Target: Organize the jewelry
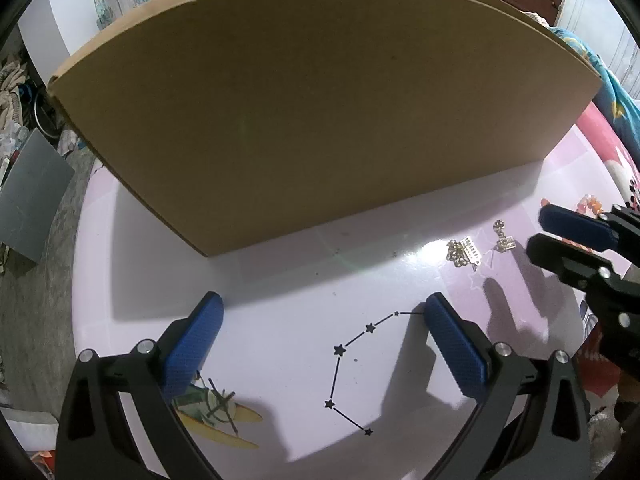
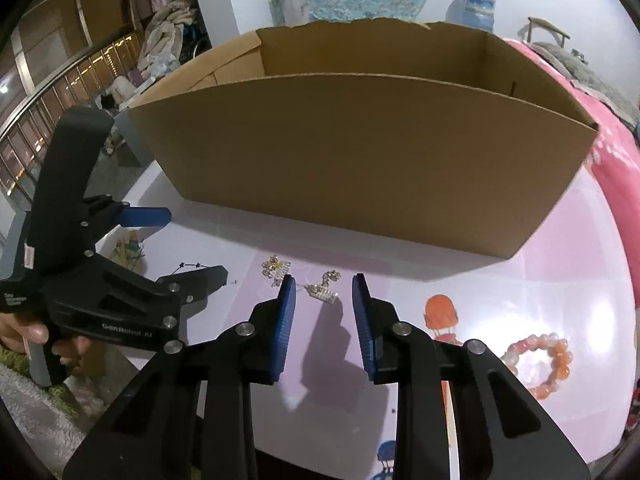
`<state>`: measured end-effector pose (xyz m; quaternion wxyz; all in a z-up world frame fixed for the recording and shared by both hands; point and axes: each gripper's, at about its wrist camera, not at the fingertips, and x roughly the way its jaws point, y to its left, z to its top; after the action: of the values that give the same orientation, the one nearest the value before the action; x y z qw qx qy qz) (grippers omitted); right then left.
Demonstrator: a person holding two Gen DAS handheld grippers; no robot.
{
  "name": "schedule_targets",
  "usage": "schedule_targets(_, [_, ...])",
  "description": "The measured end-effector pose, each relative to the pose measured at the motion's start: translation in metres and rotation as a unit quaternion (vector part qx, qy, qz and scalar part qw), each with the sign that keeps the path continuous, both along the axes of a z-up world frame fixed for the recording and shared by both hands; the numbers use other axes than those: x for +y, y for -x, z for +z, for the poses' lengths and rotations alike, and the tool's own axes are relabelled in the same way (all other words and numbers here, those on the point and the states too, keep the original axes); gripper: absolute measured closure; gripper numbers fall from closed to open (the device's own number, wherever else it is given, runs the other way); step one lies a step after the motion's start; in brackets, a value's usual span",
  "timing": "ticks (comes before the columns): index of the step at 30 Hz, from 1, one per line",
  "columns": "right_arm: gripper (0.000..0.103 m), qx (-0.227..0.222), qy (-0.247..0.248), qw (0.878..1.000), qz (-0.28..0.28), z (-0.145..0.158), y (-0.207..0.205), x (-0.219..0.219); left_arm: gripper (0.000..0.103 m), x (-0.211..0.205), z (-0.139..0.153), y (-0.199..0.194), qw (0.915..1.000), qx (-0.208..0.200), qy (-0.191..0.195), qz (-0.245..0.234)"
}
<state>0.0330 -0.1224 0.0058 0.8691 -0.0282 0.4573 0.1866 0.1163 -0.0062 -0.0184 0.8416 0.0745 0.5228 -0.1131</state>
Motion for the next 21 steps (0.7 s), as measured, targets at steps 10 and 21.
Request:
schedule_targets(10, [0.087, 0.006, 0.038, 0.999, 0.015, -0.012, -0.006, 0.015, 0.004, 0.002, 0.001, 0.006, 1.0, -0.003, 0.001, -0.001])
schedule_targets(21, [0.103, 0.01, 0.035, 0.999, 0.006, -0.012, -0.01, 0.008, 0.004, 0.002, 0.002, 0.007, 1.0, -0.005, 0.001, -0.001])
